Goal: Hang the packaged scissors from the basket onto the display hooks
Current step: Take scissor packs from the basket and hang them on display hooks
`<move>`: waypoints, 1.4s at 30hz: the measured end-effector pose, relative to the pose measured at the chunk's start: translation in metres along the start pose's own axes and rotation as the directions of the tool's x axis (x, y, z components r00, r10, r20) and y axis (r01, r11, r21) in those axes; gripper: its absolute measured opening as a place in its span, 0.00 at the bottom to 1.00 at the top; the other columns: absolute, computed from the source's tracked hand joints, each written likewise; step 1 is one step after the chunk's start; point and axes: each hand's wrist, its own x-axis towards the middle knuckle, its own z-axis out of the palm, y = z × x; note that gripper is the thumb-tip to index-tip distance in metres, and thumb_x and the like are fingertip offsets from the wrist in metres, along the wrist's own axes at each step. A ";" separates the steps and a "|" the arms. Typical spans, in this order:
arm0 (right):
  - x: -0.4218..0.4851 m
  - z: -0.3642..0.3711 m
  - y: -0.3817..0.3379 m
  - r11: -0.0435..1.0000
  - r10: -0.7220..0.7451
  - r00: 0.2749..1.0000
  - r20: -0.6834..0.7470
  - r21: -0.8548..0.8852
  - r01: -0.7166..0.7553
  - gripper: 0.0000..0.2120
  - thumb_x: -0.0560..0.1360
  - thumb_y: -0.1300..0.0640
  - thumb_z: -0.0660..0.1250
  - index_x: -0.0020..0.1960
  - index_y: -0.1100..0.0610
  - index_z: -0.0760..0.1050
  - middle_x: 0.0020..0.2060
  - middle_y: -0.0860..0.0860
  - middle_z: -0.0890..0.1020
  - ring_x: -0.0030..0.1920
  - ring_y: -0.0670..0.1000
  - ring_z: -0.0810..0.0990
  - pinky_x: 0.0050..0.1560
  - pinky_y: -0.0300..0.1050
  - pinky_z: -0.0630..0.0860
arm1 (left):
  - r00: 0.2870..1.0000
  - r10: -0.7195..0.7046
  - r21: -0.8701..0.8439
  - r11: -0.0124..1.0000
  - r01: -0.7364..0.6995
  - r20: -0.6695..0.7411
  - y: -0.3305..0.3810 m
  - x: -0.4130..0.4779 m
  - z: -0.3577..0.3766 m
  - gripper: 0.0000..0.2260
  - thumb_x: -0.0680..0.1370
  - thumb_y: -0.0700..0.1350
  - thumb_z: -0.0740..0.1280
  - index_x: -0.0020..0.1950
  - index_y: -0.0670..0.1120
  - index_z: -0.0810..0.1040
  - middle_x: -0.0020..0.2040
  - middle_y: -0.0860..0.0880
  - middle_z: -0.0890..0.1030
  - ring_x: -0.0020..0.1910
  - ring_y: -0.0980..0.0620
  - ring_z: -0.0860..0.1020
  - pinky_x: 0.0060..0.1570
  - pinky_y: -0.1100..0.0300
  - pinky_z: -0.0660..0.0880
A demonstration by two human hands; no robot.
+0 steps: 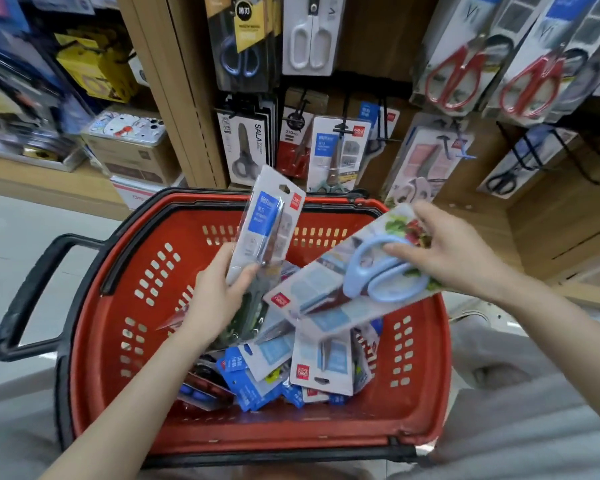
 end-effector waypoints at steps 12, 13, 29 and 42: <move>-0.039 -0.008 0.041 0.247 0.609 0.793 -0.006 0.952 -0.182 0.12 0.76 0.60 0.65 0.59 0.60 0.77 0.50 0.57 0.84 0.49 0.56 0.84 0.49 0.52 0.81 | 0.924 -0.371 -0.552 0.791 0.264 -0.089 0.037 0.013 0.045 0.07 0.79 0.45 0.64 0.55 0.55 0.75 0.55 0.51 0.82 0.55 0.49 0.80 0.60 0.44 0.75; -0.042 0.000 0.038 0.171 0.605 0.795 0.045 0.968 -0.184 0.13 0.77 0.61 0.64 0.60 0.61 0.76 0.51 0.57 0.84 0.50 0.56 0.83 0.49 0.50 0.81 | 0.922 -0.383 -0.597 0.753 0.277 -0.055 0.045 0.013 0.052 0.07 0.80 0.45 0.64 0.57 0.52 0.76 0.54 0.50 0.82 0.54 0.49 0.81 0.58 0.45 0.76; -0.070 0.045 0.034 0.653 0.379 0.848 0.370 0.542 -0.528 0.08 0.70 0.51 0.74 0.47 0.52 0.79 0.44 0.47 0.84 0.47 0.46 0.82 0.54 0.43 0.77 | 0.923 -0.376 -0.576 0.738 0.350 0.079 0.064 0.024 0.069 0.14 0.74 0.42 0.72 0.59 0.48 0.77 0.53 0.49 0.84 0.52 0.49 0.82 0.52 0.51 0.79; 0.009 0.021 0.025 0.624 0.477 0.873 -0.102 0.739 -0.255 0.05 0.76 0.54 0.67 0.48 0.56 0.77 0.42 0.53 0.83 0.42 0.52 0.81 0.42 0.48 0.77 | 0.947 -0.192 -0.540 0.784 0.306 0.258 0.107 0.035 0.103 0.12 0.75 0.44 0.69 0.58 0.48 0.79 0.52 0.51 0.84 0.51 0.52 0.83 0.48 0.56 0.79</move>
